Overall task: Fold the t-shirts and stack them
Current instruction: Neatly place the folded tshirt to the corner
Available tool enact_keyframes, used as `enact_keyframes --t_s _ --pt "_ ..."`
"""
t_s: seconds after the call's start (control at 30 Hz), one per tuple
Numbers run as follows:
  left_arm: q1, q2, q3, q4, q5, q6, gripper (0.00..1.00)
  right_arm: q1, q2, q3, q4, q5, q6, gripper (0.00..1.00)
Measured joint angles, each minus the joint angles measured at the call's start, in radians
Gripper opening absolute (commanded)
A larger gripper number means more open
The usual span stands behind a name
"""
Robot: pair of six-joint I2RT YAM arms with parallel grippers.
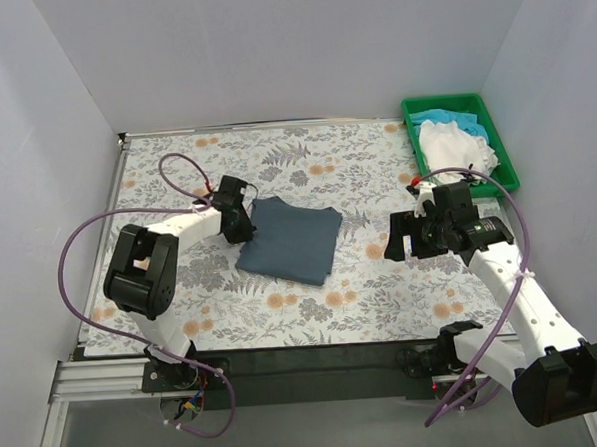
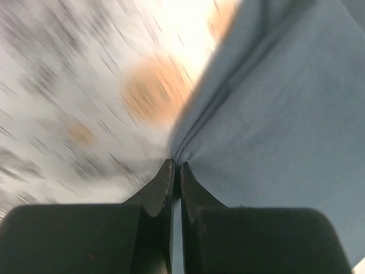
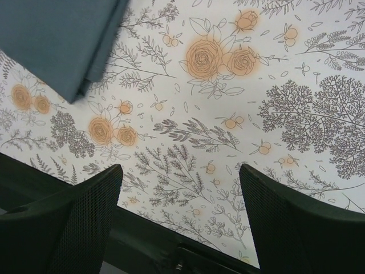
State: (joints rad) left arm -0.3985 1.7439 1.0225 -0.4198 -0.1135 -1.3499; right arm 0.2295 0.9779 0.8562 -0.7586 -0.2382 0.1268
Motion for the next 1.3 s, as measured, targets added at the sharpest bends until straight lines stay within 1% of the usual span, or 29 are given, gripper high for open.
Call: enact_keyframes --t_s 0.13,0.3,0.37,0.43,0.47,0.53,0.57,0.6,0.67,0.77,0.87,0.97,1.07,1.17,1.2,1.23,1.3 --pt "0.147 0.092 0.119 -0.014 -0.018 0.076 0.00 0.000 0.069 0.017 0.000 0.021 0.002 0.75" --pt "0.325 0.260 0.344 -0.037 -0.056 0.169 0.00 0.000 0.155 0.076 0.006 0.036 0.011 0.75" --pt "0.391 0.327 0.445 -0.053 -0.070 0.192 0.06 0.000 0.188 0.105 0.007 0.039 0.018 0.75" --pt "0.457 0.389 0.539 -0.062 -0.076 0.206 0.20 0.000 0.219 0.133 0.014 0.045 0.026 0.75" --pt "0.487 0.414 0.578 -0.071 -0.082 0.212 0.40 0.000 0.231 0.143 0.019 0.047 0.027 0.74" --pt "0.536 0.439 0.620 -0.079 -0.096 0.220 0.62 0.000 0.251 0.163 0.023 0.050 0.031 0.75" --pt "0.559 0.441 0.624 -0.085 -0.102 0.217 0.80 0.000 0.260 0.171 0.025 0.049 0.031 0.74" --pt "0.578 0.438 0.623 -0.098 -0.108 0.216 0.85 0.000 0.269 0.180 0.025 0.049 0.031 0.75" --pt "0.598 0.415 0.602 -0.105 -0.117 0.182 0.92 0.000 0.278 0.190 0.027 0.048 0.031 0.74" --pt "0.591 0.297 0.469 -0.101 -0.109 0.097 0.92 0.000 0.278 0.195 0.027 0.044 0.029 0.74" --pt "0.576 0.082 0.245 -0.080 -0.056 -0.031 0.93 0.000 0.275 0.195 0.028 0.029 0.026 0.74" --pt "0.563 -0.161 0.021 -0.016 0.021 -0.170 0.94 0.000 0.259 0.189 0.028 0.011 0.021 0.74" --pt "0.560 -0.301 -0.150 0.116 0.076 -0.283 0.92 0.000 0.217 0.164 0.032 -0.009 0.005 0.74" --pt "0.560 -0.317 -0.273 0.238 0.122 -0.370 0.84 0.000 0.186 0.142 0.032 -0.022 -0.005 0.74" --pt "0.560 -0.301 -0.296 0.268 0.136 -0.393 0.83 0.000 0.177 0.135 0.031 -0.026 -0.007 0.74" --pt "0.560 -0.280 -0.312 0.300 0.151 -0.414 0.79 0.000 0.169 0.129 0.032 -0.029 -0.009 0.75" --pt "0.555 -0.227 -0.325 0.361 0.167 -0.450 0.76 0.000 0.154 0.115 0.032 -0.034 -0.012 0.74"
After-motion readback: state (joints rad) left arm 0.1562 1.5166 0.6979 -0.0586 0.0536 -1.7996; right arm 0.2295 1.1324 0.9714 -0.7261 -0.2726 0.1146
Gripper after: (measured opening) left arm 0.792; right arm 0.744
